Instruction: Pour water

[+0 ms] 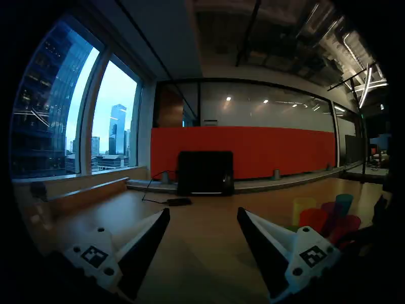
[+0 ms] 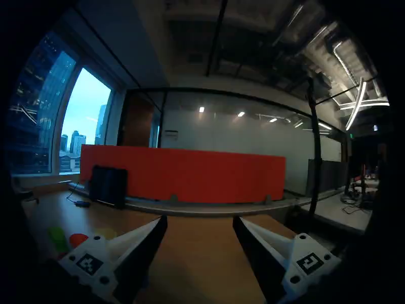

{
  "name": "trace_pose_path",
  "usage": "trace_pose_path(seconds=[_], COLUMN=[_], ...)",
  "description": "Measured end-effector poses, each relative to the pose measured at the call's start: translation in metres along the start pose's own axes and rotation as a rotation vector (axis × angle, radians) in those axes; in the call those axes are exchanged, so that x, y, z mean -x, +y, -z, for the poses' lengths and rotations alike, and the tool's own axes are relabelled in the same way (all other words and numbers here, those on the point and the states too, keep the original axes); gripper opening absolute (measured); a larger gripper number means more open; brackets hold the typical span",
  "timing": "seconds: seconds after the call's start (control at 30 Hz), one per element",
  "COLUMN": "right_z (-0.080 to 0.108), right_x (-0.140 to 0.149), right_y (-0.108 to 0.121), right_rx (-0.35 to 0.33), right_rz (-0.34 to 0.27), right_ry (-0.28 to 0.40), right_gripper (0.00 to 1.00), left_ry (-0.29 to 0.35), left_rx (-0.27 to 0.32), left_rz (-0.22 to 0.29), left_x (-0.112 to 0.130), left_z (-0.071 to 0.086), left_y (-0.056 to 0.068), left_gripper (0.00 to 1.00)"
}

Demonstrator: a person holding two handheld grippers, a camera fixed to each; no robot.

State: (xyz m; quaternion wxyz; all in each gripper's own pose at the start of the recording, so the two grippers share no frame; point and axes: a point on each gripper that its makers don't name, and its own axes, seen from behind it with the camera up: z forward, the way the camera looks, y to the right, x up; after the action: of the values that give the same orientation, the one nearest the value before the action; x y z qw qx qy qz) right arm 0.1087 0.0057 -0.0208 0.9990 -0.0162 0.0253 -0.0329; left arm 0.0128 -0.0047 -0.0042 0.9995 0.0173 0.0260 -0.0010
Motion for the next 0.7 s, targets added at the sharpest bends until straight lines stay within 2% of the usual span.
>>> trace_pose_path(seconds=[0.7], right_z=[-0.001], right_x=[0.002], right_y=[0.000], right_rx=[0.001], right_rz=[0.000], right_ry=[-0.005], right_gripper=[1.00], left_ry=[-0.042], left_rx=[0.015], left_rz=[-0.001], left_x=[0.011], left_z=[-0.004], left_y=[0.002], left_gripper=[0.99])
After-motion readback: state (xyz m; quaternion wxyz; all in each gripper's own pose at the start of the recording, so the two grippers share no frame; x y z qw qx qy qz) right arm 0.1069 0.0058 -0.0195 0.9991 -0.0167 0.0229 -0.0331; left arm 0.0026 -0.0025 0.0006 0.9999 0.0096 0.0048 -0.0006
